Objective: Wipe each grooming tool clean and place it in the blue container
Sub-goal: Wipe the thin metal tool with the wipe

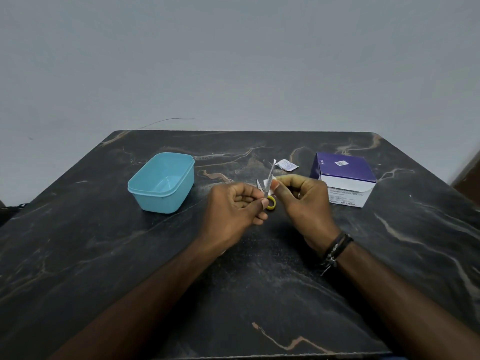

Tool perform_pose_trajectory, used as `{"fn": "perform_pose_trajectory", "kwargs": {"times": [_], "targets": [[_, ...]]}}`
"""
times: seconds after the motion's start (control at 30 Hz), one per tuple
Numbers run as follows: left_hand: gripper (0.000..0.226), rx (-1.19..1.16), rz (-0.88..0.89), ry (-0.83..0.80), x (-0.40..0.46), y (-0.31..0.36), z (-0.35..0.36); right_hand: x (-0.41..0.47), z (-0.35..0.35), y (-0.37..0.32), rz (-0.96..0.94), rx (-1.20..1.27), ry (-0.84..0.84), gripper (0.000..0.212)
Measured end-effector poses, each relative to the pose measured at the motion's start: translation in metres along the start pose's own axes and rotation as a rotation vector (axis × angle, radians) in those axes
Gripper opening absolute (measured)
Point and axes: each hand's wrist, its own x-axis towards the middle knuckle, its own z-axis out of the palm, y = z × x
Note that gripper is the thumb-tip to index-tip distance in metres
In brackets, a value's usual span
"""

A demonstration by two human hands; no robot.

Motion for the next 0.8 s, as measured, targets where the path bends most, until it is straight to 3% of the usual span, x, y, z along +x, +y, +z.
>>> {"fn": "perform_pose_trajectory", "kwargs": {"times": [0.23, 0.63, 0.8], "targets": [[0.008, 0.070, 0.035, -0.077, -0.0023, 0.0007, 0.0016, 0.0027, -0.0041, 0.0004, 0.030, 0.027, -0.010, 0.017], [0.019, 0.096, 0.037, -0.001, -0.0030, 0.0022, 0.0013, 0.0002, -0.0018, 0.0051, 0.029, -0.069, -0.092, 0.015], [0.012, 0.125, 0.017, -0.047, -0.0036, 0.0017, -0.0004, 0.0031, -0.0019, 0.0019, 0.004, -0.034, -0.019, 0.014]]}}
